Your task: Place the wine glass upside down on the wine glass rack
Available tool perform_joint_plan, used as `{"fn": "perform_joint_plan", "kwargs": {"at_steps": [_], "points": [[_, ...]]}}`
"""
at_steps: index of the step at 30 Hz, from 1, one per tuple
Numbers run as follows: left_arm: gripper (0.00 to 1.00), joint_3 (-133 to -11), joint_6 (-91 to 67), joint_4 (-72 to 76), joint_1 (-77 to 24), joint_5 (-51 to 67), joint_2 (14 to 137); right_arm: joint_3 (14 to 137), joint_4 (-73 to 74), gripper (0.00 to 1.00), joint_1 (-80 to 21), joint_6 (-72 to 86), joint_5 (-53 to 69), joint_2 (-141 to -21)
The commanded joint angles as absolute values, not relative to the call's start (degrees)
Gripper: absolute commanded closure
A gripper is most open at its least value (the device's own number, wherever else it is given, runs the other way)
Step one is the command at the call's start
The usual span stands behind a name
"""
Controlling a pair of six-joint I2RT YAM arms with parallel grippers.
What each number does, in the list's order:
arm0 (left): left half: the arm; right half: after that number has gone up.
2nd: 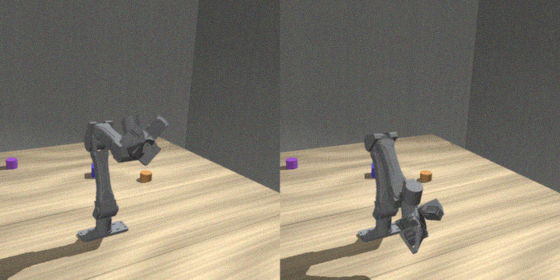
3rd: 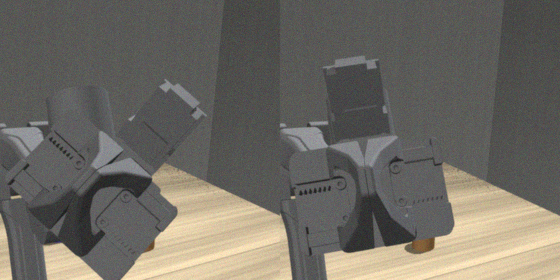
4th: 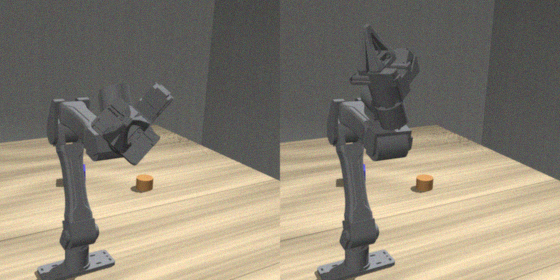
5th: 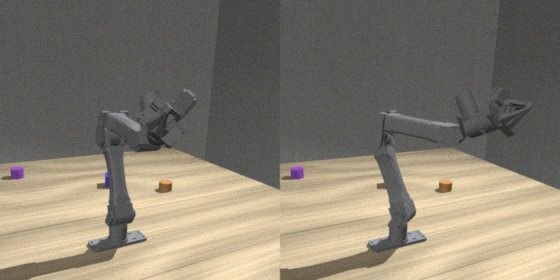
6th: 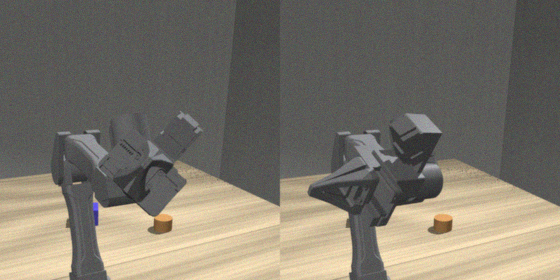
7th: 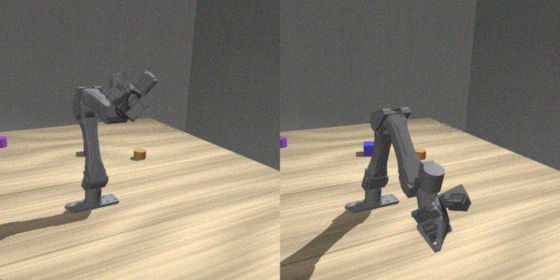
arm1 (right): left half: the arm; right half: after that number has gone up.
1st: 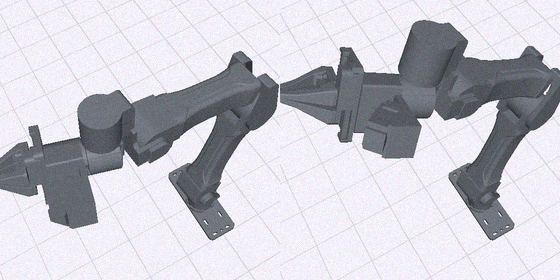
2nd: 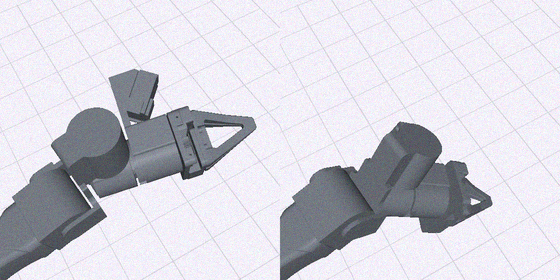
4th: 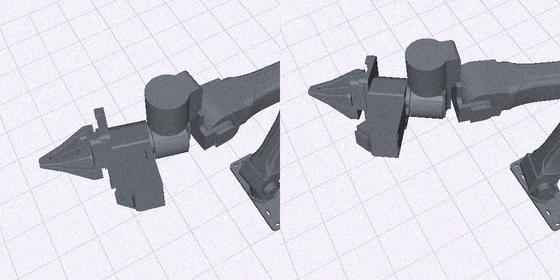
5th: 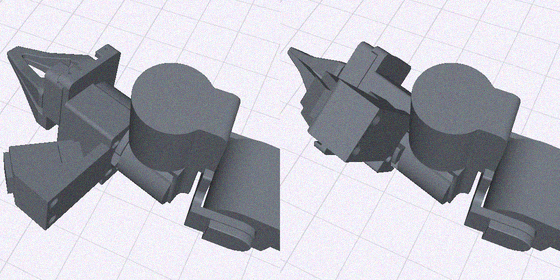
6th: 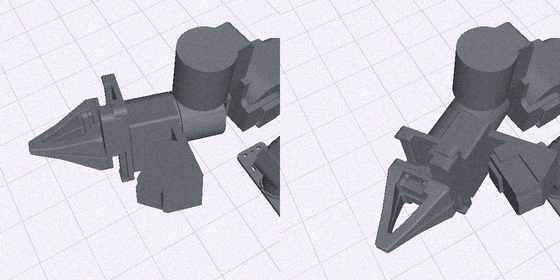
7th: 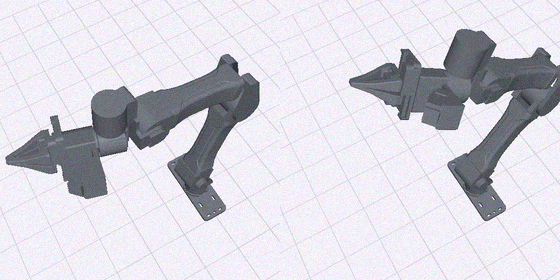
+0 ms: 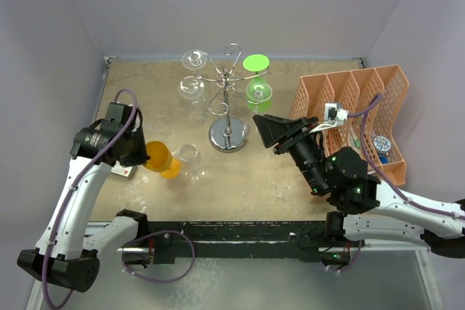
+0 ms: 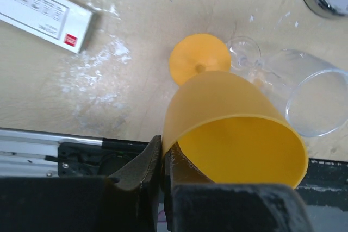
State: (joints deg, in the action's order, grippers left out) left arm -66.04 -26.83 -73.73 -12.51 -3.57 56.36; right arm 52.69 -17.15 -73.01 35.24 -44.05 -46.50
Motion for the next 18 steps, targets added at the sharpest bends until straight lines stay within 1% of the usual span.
{"fn": "perform_joint_plan", "kwargs": {"at_steps": [1, 6, 10, 14, 18], "points": [[1.00, -73.02, -26.98, -77.22, -12.74, -12.04, 55.58, 53.09, -19.96, 0.53, -73.20, 35.39, -45.55, -45.71], [1.00, -80.41, -27.08, -76.60, -12.70, -20.12, 56.31, 54.47, -18.75, 0.53, -73.15, 36.24, -44.47, -46.46], [1.00, -87.83, -26.43, -73.30, -12.74, -26.08, 56.21, 56.11, -18.44, 0.53, -73.13, 37.98, -40.96, -48.04], [1.00, -92.06, -25.56, -64.03, -12.74, -25.73, 53.78, 58.75, -18.30, 0.53, -73.13, 38.79, -36.67, -50.81], [1.00, -87.97, -25.05, -48.69, -12.74, -19.09, 47.99, 62.44, -17.92, 0.53, -73.13, 39.93, -32.02, -53.61]]}}
